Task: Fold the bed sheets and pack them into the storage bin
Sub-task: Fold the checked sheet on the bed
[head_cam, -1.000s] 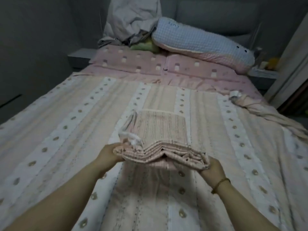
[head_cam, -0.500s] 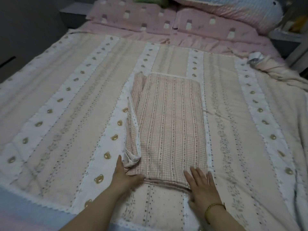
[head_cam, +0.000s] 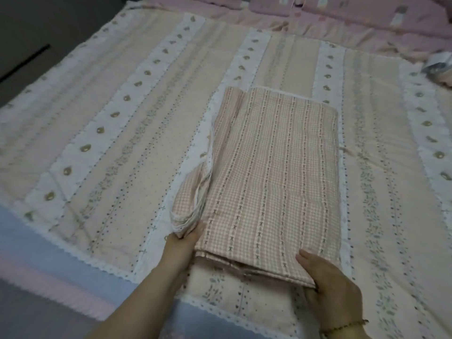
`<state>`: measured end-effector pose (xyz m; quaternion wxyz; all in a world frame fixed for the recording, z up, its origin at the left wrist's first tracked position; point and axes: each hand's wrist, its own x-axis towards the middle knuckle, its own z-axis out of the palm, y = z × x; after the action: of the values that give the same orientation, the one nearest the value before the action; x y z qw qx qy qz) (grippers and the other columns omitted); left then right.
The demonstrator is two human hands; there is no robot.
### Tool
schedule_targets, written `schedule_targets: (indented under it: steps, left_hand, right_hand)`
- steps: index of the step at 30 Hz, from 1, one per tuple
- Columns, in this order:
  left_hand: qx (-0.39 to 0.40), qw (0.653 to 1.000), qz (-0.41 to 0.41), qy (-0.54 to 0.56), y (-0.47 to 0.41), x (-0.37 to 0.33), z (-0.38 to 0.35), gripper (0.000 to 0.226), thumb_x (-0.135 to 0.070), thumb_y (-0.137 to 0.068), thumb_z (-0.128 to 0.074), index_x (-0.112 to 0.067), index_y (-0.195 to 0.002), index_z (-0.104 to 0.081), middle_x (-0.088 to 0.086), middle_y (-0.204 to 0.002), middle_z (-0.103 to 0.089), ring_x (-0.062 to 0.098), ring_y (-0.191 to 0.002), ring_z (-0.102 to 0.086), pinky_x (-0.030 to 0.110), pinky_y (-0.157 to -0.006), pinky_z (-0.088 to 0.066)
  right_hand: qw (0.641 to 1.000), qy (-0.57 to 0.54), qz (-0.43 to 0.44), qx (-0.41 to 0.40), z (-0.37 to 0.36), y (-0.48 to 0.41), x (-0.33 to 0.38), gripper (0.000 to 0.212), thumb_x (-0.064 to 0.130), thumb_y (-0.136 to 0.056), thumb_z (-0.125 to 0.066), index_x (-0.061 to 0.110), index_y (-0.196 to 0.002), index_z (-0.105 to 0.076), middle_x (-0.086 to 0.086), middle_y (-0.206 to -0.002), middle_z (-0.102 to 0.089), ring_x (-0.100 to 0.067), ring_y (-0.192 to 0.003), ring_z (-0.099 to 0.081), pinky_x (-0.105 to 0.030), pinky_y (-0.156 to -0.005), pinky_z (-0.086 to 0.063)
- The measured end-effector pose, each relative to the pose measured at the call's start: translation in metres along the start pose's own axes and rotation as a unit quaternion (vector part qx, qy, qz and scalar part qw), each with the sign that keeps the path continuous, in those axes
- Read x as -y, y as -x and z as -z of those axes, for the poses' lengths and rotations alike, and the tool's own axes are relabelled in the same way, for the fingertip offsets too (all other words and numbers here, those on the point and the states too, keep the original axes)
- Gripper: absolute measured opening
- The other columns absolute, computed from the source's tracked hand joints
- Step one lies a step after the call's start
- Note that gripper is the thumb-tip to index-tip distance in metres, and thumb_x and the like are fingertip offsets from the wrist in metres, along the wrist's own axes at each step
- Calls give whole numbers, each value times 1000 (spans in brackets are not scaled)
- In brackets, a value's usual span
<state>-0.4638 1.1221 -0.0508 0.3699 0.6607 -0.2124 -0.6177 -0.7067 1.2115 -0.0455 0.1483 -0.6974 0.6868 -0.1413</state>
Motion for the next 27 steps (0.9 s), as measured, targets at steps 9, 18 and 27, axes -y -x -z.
schedule_targets:
  steps: [9, 18, 27]
  left_hand:
    - [-54, 980, 73, 177, -22, -9, 25, 44, -25, -94, -47, 1, -131, -46, 18, -130, -54, 25, -93, -60, 36, -90, -44]
    - [148, 750, -303, -569, -5, 20, -22, 53, -50, -96, -18, -19, -127, -47, -8, -129, -54, 13, -113, -57, 20, -103, -30]
    - [220, 487, -385, -753, -41, 15, 0, 76, -75, -82, -3, -29, -124, -46, -13, -134, -49, 14, -130, -34, 31, -106, -19]
  right_hand:
    - [977, 92, 0, 193, -22, -60, 5, 116, 87, -51, 25, 29, -142, -17, 5, -147, -2, -19, -139, -17, -34, -111, -4]
    - [981, -81, -58, 163, -38, -103, -1, 107, 84, -68, 2, 16, -142, -32, 3, -151, -20, -18, -141, -21, -22, -112, -4]
    - [979, 16, 122, 160, -35, -206, 37, 88, 70, -72, 5, 28, -148, -6, 2, -155, 13, -18, -143, 14, -30, -106, 22]
